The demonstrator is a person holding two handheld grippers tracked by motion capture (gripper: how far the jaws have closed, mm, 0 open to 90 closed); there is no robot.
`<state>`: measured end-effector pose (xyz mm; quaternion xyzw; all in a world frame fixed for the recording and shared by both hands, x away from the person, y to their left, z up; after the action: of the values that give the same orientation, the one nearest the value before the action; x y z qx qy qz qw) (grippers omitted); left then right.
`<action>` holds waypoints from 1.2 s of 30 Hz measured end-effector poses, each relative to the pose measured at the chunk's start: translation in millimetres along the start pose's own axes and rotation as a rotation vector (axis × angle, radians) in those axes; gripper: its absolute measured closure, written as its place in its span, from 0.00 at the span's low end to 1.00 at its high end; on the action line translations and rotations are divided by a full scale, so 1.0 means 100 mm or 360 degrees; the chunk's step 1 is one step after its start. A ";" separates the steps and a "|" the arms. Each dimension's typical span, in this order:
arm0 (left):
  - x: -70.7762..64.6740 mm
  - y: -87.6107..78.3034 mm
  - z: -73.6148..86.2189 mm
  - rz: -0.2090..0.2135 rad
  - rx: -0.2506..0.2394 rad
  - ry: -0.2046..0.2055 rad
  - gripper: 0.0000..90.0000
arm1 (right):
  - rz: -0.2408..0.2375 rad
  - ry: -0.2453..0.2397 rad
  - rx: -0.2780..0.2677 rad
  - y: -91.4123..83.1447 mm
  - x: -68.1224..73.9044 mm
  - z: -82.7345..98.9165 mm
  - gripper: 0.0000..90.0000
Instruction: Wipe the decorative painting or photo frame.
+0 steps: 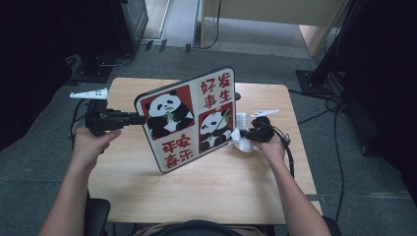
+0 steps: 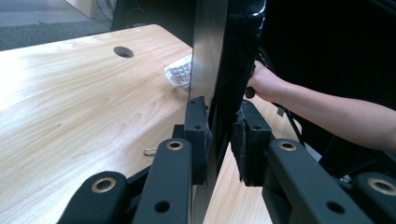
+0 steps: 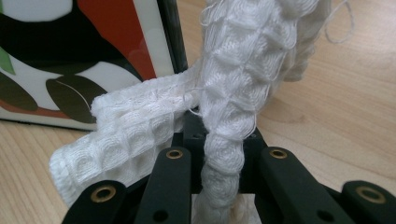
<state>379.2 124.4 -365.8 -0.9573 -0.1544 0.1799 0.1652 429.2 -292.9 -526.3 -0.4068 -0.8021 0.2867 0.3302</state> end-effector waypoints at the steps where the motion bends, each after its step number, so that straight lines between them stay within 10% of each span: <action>1: 0.00 0.00 0.00 -0.0001 0.0000 0.0001 0.86 | -0.0010 0.0006 0.0015 0.01 -0.01 0.00 0.89; 36: -0.01 -0.01 0.01 -0.0026 0.0019 0.0006 0.86 | 0.0122 0.0021 -0.0116 -0.42 -0.26 -0.27 0.88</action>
<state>377.9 124.7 -365.8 -0.9554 -0.1608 0.1778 0.1726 442.2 -331.3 -486.7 -0.4510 -0.7936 0.2671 0.3092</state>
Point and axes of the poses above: each handheld gripper's, and its own axes: y roughly forward along the jaws, z roughly out of its underside, x roughly to its left, the point moved 6 cm from there along y, roughly forward along the jaws, and after that the axes turned 8 degrees about y, right-handed, at the moved point
